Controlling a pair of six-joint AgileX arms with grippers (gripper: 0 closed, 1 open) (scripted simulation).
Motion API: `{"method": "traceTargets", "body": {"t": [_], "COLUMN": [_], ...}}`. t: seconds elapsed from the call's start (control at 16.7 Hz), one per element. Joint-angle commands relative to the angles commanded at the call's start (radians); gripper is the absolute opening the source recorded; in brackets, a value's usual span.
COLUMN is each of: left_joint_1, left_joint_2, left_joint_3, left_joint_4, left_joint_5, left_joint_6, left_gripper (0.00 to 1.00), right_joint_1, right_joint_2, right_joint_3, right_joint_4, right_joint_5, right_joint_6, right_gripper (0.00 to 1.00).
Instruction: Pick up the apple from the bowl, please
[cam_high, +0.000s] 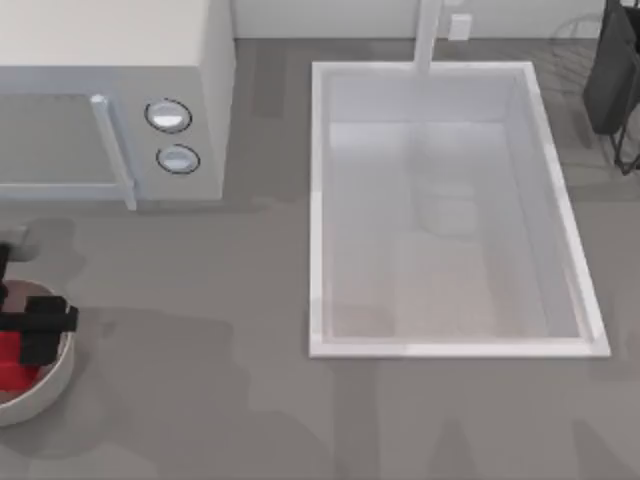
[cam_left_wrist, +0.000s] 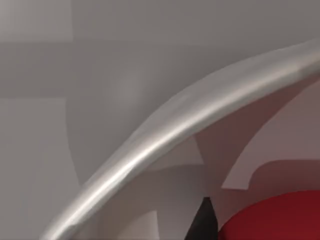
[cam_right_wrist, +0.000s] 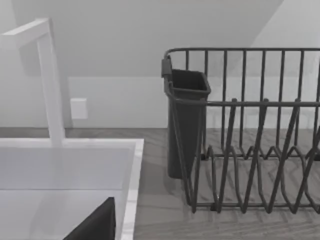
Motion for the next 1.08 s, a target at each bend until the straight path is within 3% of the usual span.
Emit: {"method": "traceTargets", "body": {"t": [0.36,0.6,0.84,1.08], "left_joint_1": [0.0,-0.007,-0.009,-0.013], "left_joint_2": [0.0,-0.067,-0.062,-0.077], "left_joint_3": [0.0,0.105,0.299,0.597], "left_joint_4": [0.0,-0.068,-0.265,-0.599], "left_joint_5": [0.0,0.021,0.021,0.02], "left_joint_6": [0.0,-0.003,-0.005,-0.009], "left_gripper": [0.0,0.0,0.0,0.0], "right_joint_1": [0.0,0.0,0.0,0.0], "right_joint_2": [0.0,0.0,0.0,0.0], "right_joint_3": [0.0,0.0,0.0,0.0], "right_joint_4": [0.0,0.0,0.0,0.0], "right_joint_5": [0.0,0.0,0.0,0.0], "right_joint_6": [0.0,0.0,0.0,0.0], "right_gripper": [1.0,1.0,1.0,1.0]}}
